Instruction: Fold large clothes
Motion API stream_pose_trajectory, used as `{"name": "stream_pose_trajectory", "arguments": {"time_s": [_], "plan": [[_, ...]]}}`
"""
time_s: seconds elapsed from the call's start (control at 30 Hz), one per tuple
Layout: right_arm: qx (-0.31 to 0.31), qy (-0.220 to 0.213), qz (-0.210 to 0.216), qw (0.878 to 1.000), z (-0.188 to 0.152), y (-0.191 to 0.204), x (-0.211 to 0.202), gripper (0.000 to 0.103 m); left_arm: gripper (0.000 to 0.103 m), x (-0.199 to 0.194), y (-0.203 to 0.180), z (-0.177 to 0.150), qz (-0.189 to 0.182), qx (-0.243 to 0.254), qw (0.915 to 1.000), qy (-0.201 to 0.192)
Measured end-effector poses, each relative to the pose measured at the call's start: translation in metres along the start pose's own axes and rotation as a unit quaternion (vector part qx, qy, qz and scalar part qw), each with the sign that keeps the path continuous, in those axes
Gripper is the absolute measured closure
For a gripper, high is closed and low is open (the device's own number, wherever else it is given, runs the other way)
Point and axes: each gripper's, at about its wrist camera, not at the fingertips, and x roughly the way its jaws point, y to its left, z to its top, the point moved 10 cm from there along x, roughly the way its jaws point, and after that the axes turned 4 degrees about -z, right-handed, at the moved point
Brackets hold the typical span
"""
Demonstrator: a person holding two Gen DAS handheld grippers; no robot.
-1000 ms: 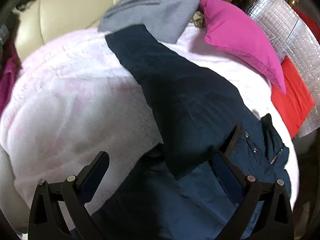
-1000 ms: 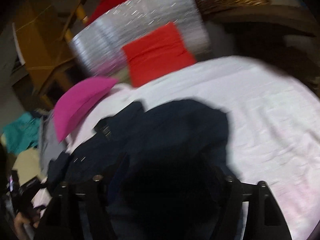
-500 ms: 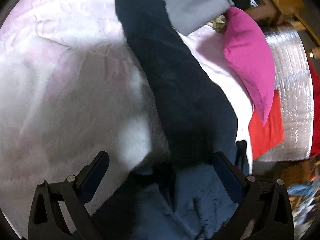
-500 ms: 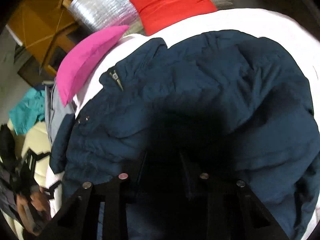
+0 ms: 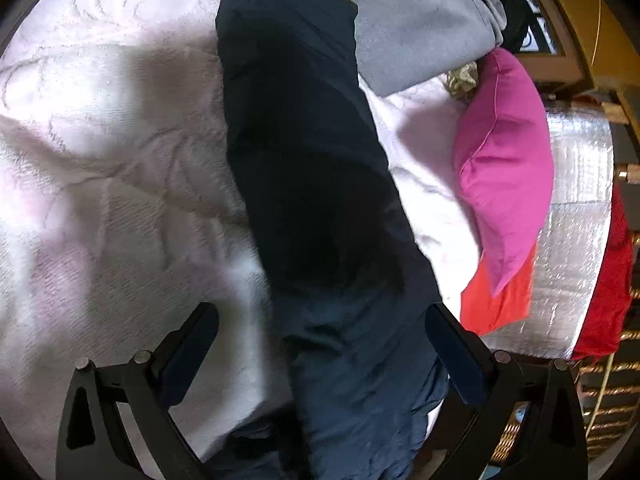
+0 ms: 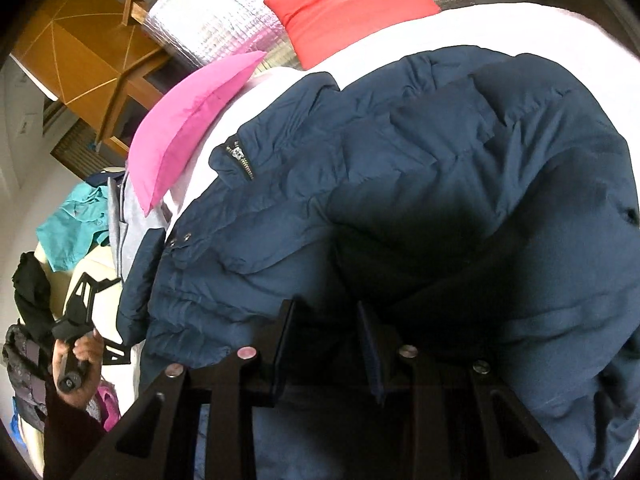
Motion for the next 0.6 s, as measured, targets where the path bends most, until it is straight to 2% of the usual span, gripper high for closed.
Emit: {"name": "stream_pose_trajectory", "arguments": {"time_s": [0.03, 0.07, 0.13, 0.2, 0.23, 0.3, 0.37, 0.43, 0.53, 0.6], "plan": [[0.0, 0.002, 0.0, 1.0, 0.0, 0.0, 0.0, 0.068, 0.014, 0.0, -0.002, 0.003, -0.002, 0.003, 1.0, -0.006], [-0.001, 0.003, -0.002, 1.0, -0.001, 0.0, 0.0, 0.068, 0.035, 0.001, -0.004, 0.004, 0.002, 0.01, 0.9999, -0.007], [-0.003, 0.005, -0.003, 1.0, -0.002, -0.001, -0.001, 0.07, 0.062, 0.005, -0.014, 0.001, 0.003, 0.035, 0.9994, 0.002], [-0.005, 0.005, -0.005, 1.0, -0.003, -0.002, -0.001, 0.074, 0.066, 0.0, -0.022, -0.001, 0.022, 0.065, 0.9976, -0.014], [-0.002, 0.005, -0.004, 1.0, -0.003, -0.004, -0.001, 0.076, 0.072, -0.005, -0.032, -0.004, 0.027, 0.09, 0.9953, -0.025], [0.011, 0.005, 0.006, 1.0, -0.003, -0.007, -0.001, 0.079, 0.075, -0.011, -0.056, -0.014, 0.025, 0.142, 0.9888, -0.04], [0.023, 0.008, 0.015, 1.0, -0.003, -0.01, -0.001, 0.081, 0.077, -0.013, -0.082, -0.03, 0.043, 0.204, 0.9767, -0.048], [0.032, 0.011, 0.021, 0.999, -0.003, -0.01, -0.002, 0.081, 0.079, -0.013, -0.108, -0.058, 0.054, 0.273, 0.9593, -0.047], [0.063, 0.012, 0.045, 0.997, -0.003, -0.013, -0.012, 0.078, 0.082, -0.009, -0.13, -0.106, 0.04, 0.338, 0.9399, -0.028], [0.085, 0.002, 0.061, 0.994, -0.003, -0.018, -0.023, 0.078, 0.083, 0.003, -0.131, -0.141, 0.039, 0.358, 0.9328, -0.008]]}}
